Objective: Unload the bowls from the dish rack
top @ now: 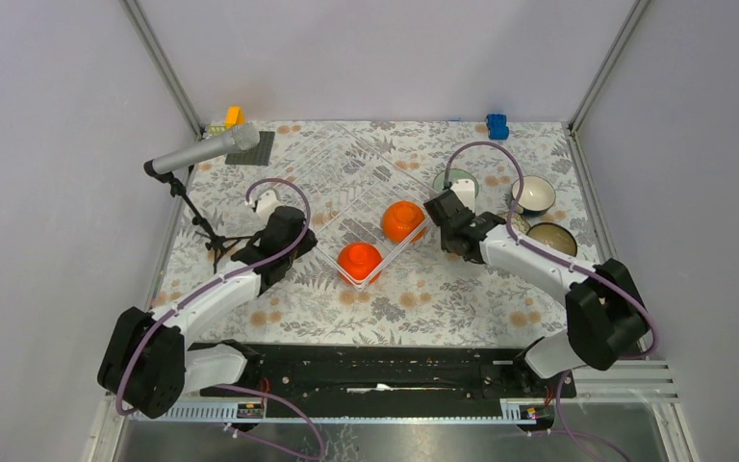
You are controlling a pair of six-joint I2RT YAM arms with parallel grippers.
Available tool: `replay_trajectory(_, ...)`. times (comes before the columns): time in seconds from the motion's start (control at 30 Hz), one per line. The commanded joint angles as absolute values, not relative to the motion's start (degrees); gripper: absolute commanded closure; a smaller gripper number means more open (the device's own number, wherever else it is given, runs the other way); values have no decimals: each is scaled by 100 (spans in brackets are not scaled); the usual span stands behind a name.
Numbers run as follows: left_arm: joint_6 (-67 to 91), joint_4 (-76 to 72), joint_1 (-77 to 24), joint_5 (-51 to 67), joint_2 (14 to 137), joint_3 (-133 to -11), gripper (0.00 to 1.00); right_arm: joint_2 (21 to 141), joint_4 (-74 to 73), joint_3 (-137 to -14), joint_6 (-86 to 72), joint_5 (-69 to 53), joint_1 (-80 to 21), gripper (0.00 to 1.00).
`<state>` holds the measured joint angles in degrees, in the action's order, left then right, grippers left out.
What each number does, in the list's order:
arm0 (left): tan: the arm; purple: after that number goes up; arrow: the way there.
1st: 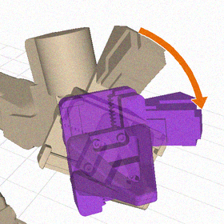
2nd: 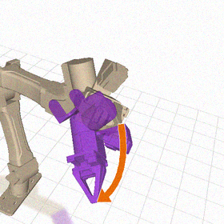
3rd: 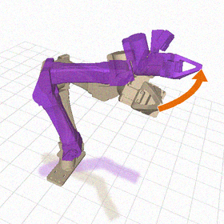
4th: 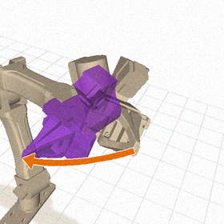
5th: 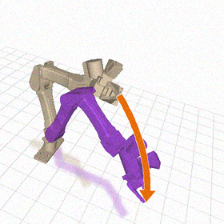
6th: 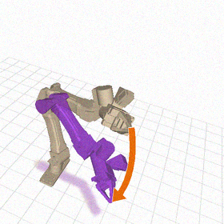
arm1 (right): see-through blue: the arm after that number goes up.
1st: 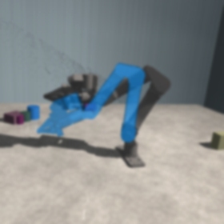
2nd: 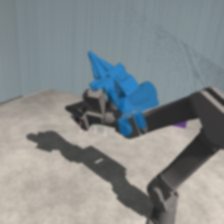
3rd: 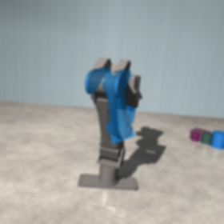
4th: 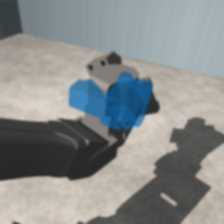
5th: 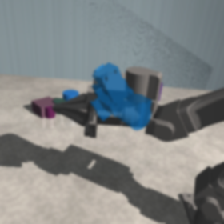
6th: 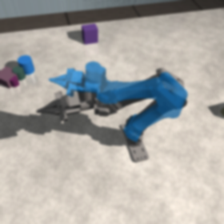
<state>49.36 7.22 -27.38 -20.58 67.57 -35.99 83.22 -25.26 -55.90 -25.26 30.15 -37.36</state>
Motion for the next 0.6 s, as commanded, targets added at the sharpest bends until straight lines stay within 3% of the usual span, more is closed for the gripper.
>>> replay_trajectory(0.0,4923,466,-2596,-2199,6889,-3903,77,8599,-2169,-5639,-2329,3023,-3462,97)
replay_trajectory(0.2,4900,357,-2388,-2100,7077,-4037,99,9077,-2171,-5783,-2338,2740,-3255,95)
replay_trajectory(0.47,4979,298,-2300,-2112,7416,-4347,100,9382,-2171,-5924,-2217,2305,-2767,88)
replay_trajectory(0.57,5053,303,-2237,-2215,7508,-4469,100,9424,-2188,-5943,-2187,2236,-2653,72)
